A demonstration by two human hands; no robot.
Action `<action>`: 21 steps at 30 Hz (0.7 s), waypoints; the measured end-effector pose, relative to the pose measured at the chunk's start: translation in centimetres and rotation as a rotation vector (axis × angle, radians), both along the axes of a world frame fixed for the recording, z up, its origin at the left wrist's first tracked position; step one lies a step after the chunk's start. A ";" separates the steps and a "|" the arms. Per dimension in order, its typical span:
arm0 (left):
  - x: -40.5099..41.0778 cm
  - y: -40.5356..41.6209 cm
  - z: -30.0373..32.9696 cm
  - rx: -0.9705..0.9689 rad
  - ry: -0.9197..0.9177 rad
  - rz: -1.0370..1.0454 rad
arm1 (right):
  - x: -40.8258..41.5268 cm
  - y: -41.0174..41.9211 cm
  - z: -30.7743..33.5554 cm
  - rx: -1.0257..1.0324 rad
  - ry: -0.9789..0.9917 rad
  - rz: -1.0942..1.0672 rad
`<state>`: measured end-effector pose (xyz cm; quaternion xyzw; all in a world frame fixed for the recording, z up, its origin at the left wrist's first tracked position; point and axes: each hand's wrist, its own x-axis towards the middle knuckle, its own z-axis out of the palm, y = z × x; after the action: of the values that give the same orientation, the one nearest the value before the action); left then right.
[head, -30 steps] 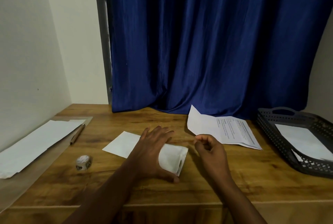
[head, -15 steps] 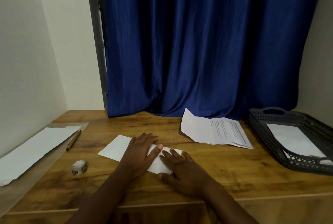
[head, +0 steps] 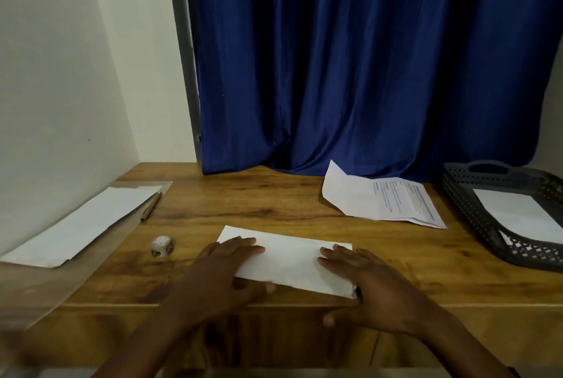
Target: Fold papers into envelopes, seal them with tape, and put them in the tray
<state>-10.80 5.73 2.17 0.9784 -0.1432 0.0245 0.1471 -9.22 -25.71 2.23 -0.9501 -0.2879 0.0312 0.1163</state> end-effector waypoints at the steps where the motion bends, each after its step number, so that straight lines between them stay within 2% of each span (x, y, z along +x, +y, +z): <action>1: -1.0 0.5 0.3 0.037 0.045 -0.026 | -0.3 -0.4 -0.3 -0.002 -0.024 0.008; 4: -3.0 2.2 0.2 0.102 0.038 -0.094 | -0.6 -1.7 -1.9 0.037 -0.124 0.044; 6: -3.6 3.4 -0.7 0.045 -0.040 -0.113 | -0.9 -2.4 -2.5 0.169 -0.135 0.064; 12: -4.6 5.8 -1.4 -0.361 -0.238 -0.047 | -1.7 -2.8 -1.5 0.750 0.047 -0.043; 16: -3.7 4.5 -0.3 -0.688 -0.274 0.023 | -1.1 -1.6 0.5 1.048 0.123 -0.179; 18: -2.6 3.4 0.4 -0.791 -0.313 0.113 | -0.2 -1.0 0.9 1.189 0.187 -0.265; 21: -0.2 2.2 0.3 -0.939 -0.245 0.232 | 1.3 0.0 0.9 1.307 0.209 -0.382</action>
<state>-11.03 7.94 2.43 0.8059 -0.0229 0.2172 0.5504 -7.95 -25.66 3.14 -0.7111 -0.0624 -0.0781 0.6959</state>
